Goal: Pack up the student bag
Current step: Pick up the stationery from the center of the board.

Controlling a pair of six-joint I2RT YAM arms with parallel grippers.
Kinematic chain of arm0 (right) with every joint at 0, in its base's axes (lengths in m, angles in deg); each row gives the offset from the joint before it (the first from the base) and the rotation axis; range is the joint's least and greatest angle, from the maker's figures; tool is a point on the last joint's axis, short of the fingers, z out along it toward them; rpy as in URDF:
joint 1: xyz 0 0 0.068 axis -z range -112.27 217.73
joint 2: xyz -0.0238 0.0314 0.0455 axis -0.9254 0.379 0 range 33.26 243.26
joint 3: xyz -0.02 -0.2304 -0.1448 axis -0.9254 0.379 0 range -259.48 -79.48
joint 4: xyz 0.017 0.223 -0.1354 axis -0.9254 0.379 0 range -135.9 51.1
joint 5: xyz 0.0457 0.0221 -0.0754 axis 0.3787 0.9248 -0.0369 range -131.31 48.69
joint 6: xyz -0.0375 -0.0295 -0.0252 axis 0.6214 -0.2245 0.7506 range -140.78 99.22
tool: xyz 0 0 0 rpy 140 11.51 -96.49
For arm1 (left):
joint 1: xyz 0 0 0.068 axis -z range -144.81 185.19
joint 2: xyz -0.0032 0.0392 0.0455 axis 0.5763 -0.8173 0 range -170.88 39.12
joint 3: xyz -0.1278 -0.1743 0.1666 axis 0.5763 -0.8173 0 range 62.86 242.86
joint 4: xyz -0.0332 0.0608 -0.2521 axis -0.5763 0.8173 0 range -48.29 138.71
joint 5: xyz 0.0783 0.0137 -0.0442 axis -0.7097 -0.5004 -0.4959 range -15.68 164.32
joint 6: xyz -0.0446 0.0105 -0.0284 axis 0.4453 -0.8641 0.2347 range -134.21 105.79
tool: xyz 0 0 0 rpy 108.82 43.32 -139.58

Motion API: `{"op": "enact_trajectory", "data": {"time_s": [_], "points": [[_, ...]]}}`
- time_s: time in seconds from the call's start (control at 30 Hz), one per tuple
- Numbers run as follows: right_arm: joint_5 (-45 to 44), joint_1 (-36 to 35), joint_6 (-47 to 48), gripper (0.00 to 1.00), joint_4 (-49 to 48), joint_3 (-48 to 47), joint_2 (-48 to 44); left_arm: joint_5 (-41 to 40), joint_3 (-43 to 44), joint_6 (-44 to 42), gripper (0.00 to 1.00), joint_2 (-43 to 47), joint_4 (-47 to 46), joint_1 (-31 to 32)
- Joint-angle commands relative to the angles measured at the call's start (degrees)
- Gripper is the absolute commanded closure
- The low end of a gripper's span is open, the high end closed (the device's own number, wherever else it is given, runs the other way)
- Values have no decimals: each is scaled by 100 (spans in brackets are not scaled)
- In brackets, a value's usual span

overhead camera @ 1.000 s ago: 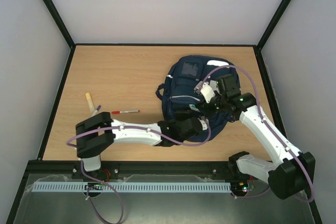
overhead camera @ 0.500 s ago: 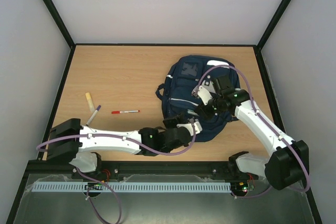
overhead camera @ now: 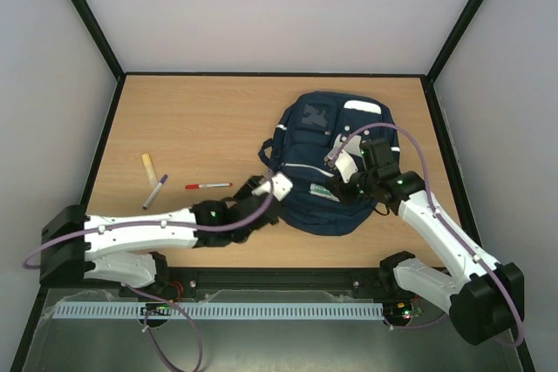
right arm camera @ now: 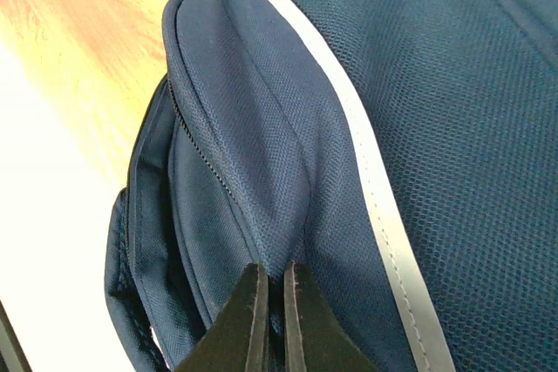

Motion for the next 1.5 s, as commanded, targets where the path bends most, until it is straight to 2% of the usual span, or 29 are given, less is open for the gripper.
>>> {"op": "enact_trajectory", "data": {"time_s": [0.0, 0.1, 0.27, 0.43, 0.5, 0.6, 0.73, 0.83, 1.13, 1.4, 1.47], "points": [[137, -1, -99, 99, -146, 116, -193, 731, -114, 1274, 39, 571, 417, -827], [185, 17, -68, 99, -53, 53, -35, 1457, -105, 1745, 38, 810, 698, -1780], [237, 19, -47, 99, -33, 80, -121, 3464, -326, 2650, 36, 1053, 779, -3799], [248, 42, -15, 99, -1, 86, -251, 4076, -704, 3890, 33, 960, 904, -4781], [248, 40, -6, 99, 5, 94, -279, 4093, -819, 4387, 32, 877, 853, -4913], [270, 50, -3, 99, 20, 90, -278, 3708, -690, 5135, 35, 440, 1049, -4953], [290, 53, 7, 99, 36, 93, -258, 3424, -397, 5710, 37, -185, 1266, -4971], [277, 53, 20, 99, 45, 95, -242, 3173, -166, 6204, 43, -560, 1597, -5011], [266, 56, 42, 99, 63, 103, -196, 3256, -62, 6778, 45, -1084, 1600, -5292], [257, 59, 61, 99, 71, 104, -170, 3762, 218, 6623, 55, -2012, 1539, -5492], [248, 56, 69, 99, 71, 104, -163, 3778, 251, 6589, 61, -2138, 1498, -5492]]}}
